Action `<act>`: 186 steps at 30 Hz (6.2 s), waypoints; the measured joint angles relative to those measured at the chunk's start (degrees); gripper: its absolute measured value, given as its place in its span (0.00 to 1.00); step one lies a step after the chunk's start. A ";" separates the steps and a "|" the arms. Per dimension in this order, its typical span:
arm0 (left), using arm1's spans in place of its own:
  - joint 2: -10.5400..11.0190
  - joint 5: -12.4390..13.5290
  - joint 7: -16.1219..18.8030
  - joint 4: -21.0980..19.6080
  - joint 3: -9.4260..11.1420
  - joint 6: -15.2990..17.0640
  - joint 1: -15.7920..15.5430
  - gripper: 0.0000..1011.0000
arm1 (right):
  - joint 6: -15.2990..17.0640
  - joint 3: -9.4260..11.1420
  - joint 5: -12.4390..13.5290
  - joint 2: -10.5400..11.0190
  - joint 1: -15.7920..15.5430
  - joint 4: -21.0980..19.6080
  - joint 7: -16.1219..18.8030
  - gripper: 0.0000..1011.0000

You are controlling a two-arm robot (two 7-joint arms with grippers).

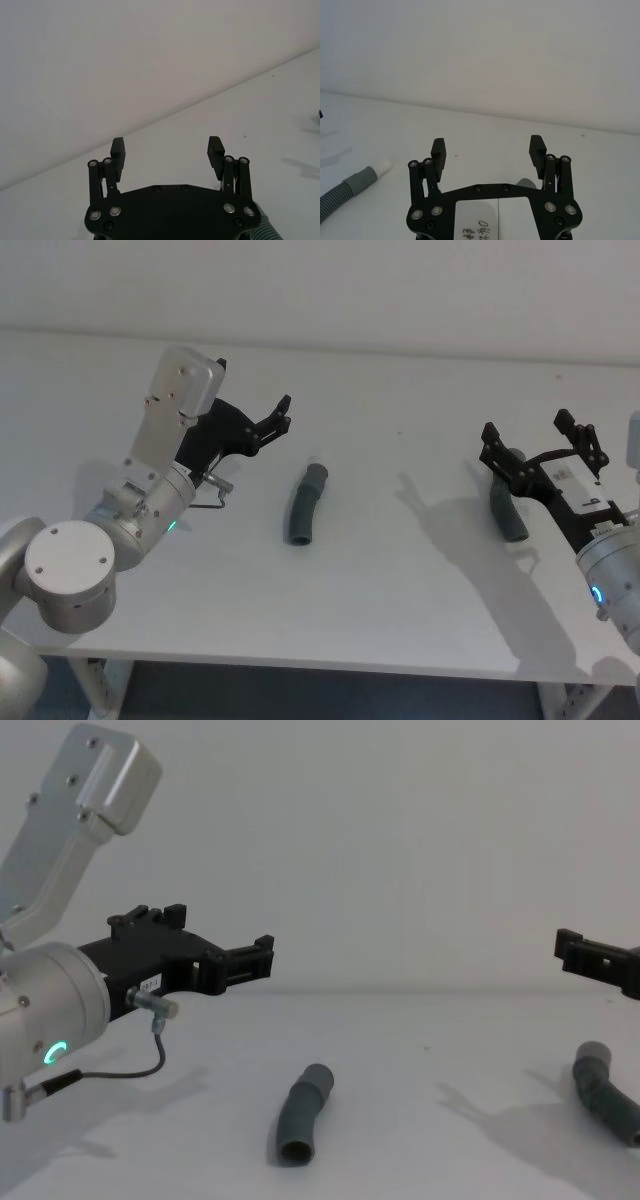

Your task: Use both hands to pick up one end of the pipe from the table, align the ends, and insert them.

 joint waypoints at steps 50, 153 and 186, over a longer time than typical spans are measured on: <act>0.00 0.00 0.00 0.00 0.00 0.00 0.00 0.99 | 0.00 0.00 0.00 0.00 0.00 0.00 0.00 0.99; -5.59 -9.58 -9.19 -0.86 -0.99 37.97 -6.66 0.99 | 0.00 0.00 0.00 0.00 0.00 0.00 0.00 0.99; -6.46 -8.21 -9.03 -0.10 -0.34 46.47 -8.94 0.99 | 0.00 0.00 0.00 0.00 0.00 0.00 0.00 0.99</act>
